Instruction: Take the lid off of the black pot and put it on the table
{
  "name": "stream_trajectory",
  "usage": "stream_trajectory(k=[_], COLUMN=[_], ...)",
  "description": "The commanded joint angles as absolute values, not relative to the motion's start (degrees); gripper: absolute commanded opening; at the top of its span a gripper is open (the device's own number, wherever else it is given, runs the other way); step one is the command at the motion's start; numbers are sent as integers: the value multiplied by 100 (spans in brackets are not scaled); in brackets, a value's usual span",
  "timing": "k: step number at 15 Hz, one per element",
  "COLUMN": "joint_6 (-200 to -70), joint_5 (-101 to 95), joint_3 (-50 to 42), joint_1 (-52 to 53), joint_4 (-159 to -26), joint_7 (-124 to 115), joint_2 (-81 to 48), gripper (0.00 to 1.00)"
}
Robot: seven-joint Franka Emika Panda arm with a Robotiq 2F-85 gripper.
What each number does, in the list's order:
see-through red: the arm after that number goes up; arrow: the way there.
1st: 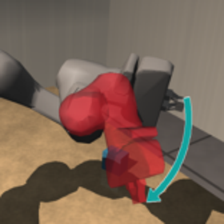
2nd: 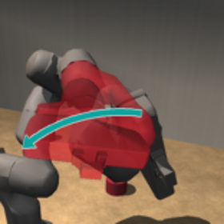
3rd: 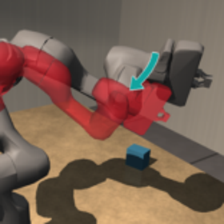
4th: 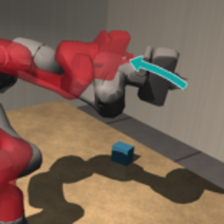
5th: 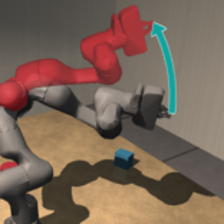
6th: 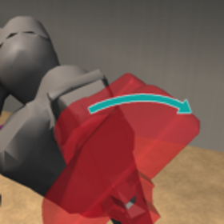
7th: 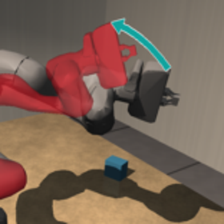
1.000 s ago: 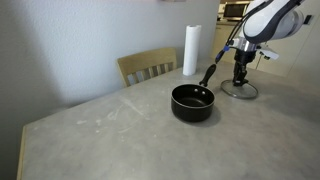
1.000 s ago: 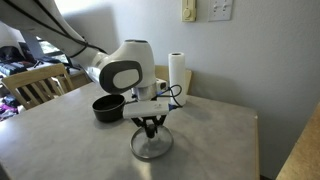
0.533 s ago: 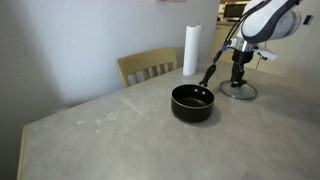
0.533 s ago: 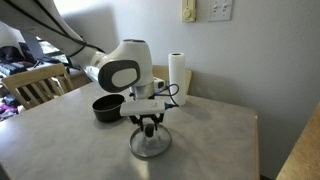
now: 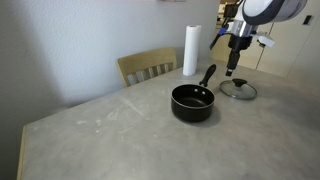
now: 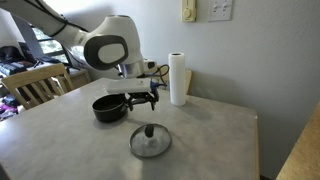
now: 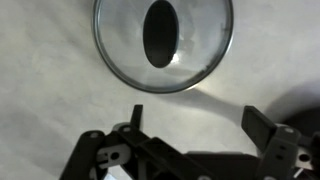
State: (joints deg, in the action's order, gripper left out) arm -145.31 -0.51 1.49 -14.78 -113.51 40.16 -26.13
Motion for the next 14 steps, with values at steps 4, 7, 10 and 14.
stream_trajectory(k=[4,7,10,14], joint_6=[-13121,-12907,-12634,-12630], joint_5=[139,198,287,287], joint_3=[188,108,110,107], joint_1=[-1046,-892,-772,-779], joint_4=[-11589,-11417,-11418,-11425], joint_7=[3293,3294,3243,3241], joint_2=[-1289,-1301,-1059,-1090], gripper=[100,100,100,100])
